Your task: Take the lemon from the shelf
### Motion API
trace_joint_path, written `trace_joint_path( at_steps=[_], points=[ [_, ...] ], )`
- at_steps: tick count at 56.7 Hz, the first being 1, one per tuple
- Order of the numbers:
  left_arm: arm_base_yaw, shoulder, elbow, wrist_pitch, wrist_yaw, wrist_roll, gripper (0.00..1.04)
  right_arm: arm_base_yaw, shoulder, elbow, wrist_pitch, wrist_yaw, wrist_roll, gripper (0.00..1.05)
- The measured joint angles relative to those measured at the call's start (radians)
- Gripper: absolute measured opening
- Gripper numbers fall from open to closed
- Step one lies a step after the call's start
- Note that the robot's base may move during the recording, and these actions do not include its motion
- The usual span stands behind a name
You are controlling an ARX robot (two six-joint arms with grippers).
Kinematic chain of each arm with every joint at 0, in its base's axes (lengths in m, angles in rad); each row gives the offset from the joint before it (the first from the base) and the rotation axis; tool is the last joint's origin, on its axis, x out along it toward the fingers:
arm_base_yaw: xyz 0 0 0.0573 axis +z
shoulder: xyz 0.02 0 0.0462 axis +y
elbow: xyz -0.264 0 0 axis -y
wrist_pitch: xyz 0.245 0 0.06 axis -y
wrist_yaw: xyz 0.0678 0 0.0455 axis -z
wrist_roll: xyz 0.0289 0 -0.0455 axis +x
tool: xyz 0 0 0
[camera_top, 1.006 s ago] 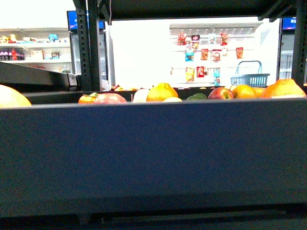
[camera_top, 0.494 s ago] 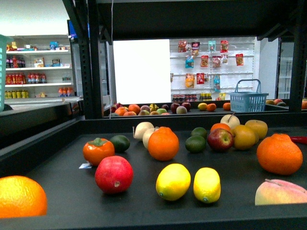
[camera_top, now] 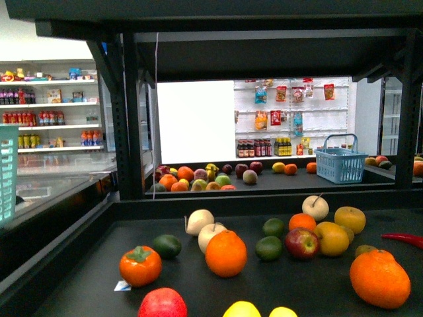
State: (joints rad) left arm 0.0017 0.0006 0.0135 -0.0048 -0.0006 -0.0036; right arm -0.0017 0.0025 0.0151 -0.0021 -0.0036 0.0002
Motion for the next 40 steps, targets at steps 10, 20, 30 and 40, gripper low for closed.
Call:
trace_joint_path(
  at_steps=[10,20,30,40],
  points=[
    [0.000,0.000,0.000,0.000,0.000,0.000,0.97,0.000,0.000,0.000,0.000,0.002,0.000,0.97],
    [0.000,0.000,0.000,0.000,0.000,0.000,0.97,0.000,0.000,0.000,0.000,0.000,0.000,0.97],
    [0.000,0.000,0.000,0.000,0.000,-0.001,0.97,0.000,0.000,0.000,0.000,0.000,0.000,0.97],
    [0.000,0.000,0.000,0.000,0.000,0.000,0.97,0.000,0.000,0.000,0.000,0.001,0.000,0.97]
  ],
)
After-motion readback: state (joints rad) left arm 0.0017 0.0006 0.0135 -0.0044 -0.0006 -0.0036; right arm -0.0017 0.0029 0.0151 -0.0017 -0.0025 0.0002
